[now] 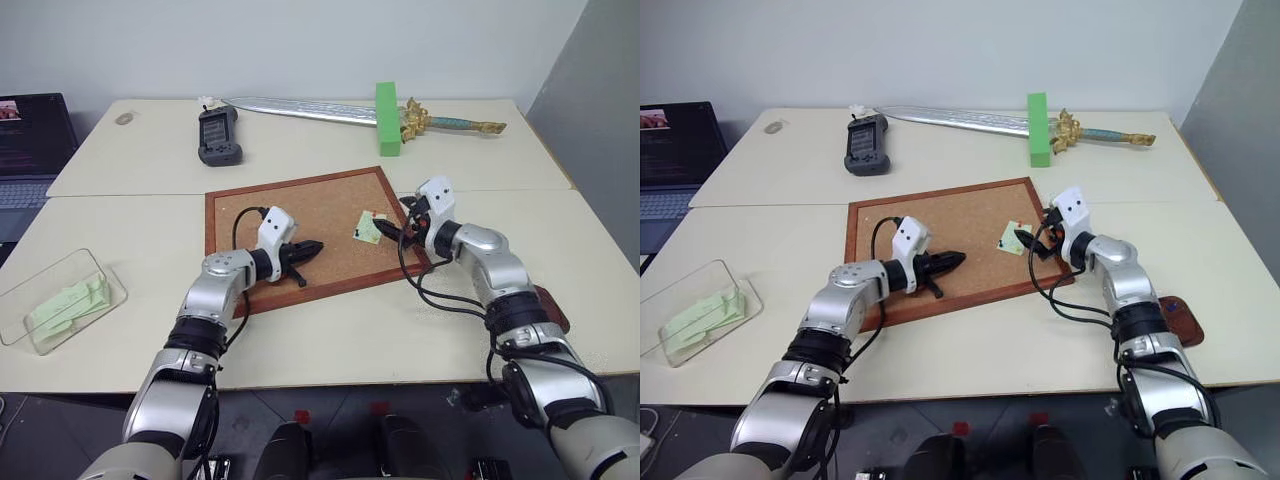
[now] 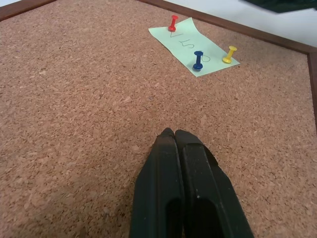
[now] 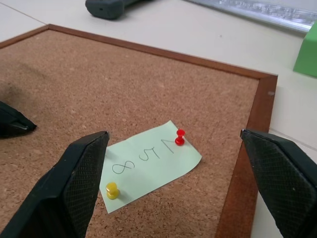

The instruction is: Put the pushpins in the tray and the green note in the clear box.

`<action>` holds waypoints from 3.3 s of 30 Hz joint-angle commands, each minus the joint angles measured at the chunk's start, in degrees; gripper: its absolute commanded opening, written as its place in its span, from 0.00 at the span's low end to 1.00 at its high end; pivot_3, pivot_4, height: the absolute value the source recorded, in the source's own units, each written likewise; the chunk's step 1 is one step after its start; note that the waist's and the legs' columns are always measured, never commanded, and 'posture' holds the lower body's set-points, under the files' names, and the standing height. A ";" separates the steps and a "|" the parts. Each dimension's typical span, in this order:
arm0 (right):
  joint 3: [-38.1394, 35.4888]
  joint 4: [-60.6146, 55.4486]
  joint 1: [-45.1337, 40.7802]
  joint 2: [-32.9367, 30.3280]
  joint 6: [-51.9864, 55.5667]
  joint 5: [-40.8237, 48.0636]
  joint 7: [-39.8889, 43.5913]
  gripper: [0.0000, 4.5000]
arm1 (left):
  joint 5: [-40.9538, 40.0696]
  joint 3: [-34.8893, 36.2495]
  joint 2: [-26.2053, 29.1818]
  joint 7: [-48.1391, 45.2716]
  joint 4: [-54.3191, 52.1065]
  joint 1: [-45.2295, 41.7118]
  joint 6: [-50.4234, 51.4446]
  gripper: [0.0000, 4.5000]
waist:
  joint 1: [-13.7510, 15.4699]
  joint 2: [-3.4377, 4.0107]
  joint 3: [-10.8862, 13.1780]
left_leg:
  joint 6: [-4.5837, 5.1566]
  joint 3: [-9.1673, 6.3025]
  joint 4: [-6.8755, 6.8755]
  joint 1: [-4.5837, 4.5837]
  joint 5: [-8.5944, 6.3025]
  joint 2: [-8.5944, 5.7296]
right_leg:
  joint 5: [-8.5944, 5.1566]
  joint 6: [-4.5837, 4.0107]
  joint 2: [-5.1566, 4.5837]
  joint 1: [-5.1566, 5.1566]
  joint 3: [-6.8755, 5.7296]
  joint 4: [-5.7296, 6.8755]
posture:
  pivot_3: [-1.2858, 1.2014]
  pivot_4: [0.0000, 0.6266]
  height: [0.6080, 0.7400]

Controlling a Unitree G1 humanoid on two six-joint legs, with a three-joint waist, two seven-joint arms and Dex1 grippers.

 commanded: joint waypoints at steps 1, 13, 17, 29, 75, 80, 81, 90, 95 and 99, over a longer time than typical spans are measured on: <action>-0.79 6.29 -4.96 1.68 -2.74 -1.07 -0.51 1.00 | 2.31 -2.00 -0.05 0.53 0.51 0.69 2.47 0.00 | 0.00 0.05 -0.03 | 0.00 0.00 0.00 0.02 0.00 0.00 | 0.00 0.00 -0.01 0.02 0.01 0.00 | 0.52 0.24 1.00; -2.66 21.81 -12.84 6.29 -7.55 -2.58 -3.31 1.00 | 1.51 -0.61 0.93 0.29 -4.37 2.32 4.91 0.00 | -0.65 0.07 -0.05 | 0.00 -0.05 -0.02 0.11 0.01 0.03 | 0.00 -0.01 -0.01 0.05 -0.01 0.10 | 0.52 0.24 1.00; -3.22 25.33 -14.16 6.86 -8.72 -3.66 -5.67 0.91 | 1.36 -0.29 1.41 0.40 -6.69 3.10 6.02 0.00 | -0.94 0.07 -0.05 | -0.01 -0.04 -0.03 0.10 0.01 0.04 | 0.00 -0.01 -0.05 0.04 0.01 0.10 | 0.52 0.24 1.00; -3.87 28.98 -15.39 8.05 -10.97 -4.82 -7.27 0.33 | 1.49 -0.16 2.39 0.54 -9.70 4.25 7.75 0.00 | -1.30 0.07 -0.05 | 0.00 -0.05 -0.05 0.11 0.00 0.05 | 0.00 -0.01 -0.05 0.02 0.02 0.11 | 0.52 0.24 1.00; -5.10 33.12 -18.55 10.00 -10.96 -8.36 -11.81 0.18 | 1.16 0.43 3.25 1.05 -12.89 5.93 10.09 0.00 | -1.56 0.07 -0.05 | 0.00 -0.06 -0.06 0.13 0.00 0.06 | 0.00 -0.01 -0.04 0.00 0.04 0.14 | 0.52 0.24 1.00; -5.10 33.08 -18.46 9.99 -11.11 -8.55 -11.96 0.02 | 1.15 0.40 3.16 1.14 -12.89 5.88 10.10 0.00 | -1.58 0.08 -0.05 | 0.00 -0.05 -0.06 0.13 0.00 0.05 | 0.00 -0.01 -0.04 0.00 0.04 0.14 | 0.52 0.24 1.00; -5.14 33.07 -18.44 10.00 -11.12 -8.56 -11.99 0.02 | 1.16 0.36 3.10 1.15 -12.88 5.85 10.11 0.00 | -1.59 0.08 -0.05 | 0.00 -0.05 -0.06 0.13 0.00 0.05 | 0.00 -0.01 -0.03 0.00 0.04 0.15 | 0.52 0.24 1.00; -6.31 32.52 -18.47 10.09 -12.05 -7.53 -11.09 0.02 | 1.20 0.16 3.00 1.25 -13.05 5.90 10.28 0.00 | -1.59 0.08 -0.05 | 0.00 -0.05 -0.06 0.13 0.00 0.05 | 0.00 -0.01 -0.04 0.00 0.04 0.15 | 0.52 0.24 1.00; -6.34 31.83 -18.12 9.96 -13.34 -7.64 -9.76 0.02 | 1.24 0.08 2.95 1.27 -12.96 5.95 10.23 0.00 | -1.59 0.08 -0.05 | 0.00 -0.05 -0.06 0.12 0.00 0.06 | 0.00 -0.01 -0.04 -0.01 0.04 0.15 | 0.52 0.24 1.00; -6.49 31.59 -17.86 9.67 -13.63 -7.86 -9.57 0.02 | 1.37 -0.13 2.72 1.32 -12.62 5.85 10.09 0.00 | -1.59 0.08 -0.05 | 0.00 -0.05 -0.06 0.11 0.00 0.06 | 0.00 -0.01 -0.04 -0.02 0.05 0.16 | 0.52 0.24 1.00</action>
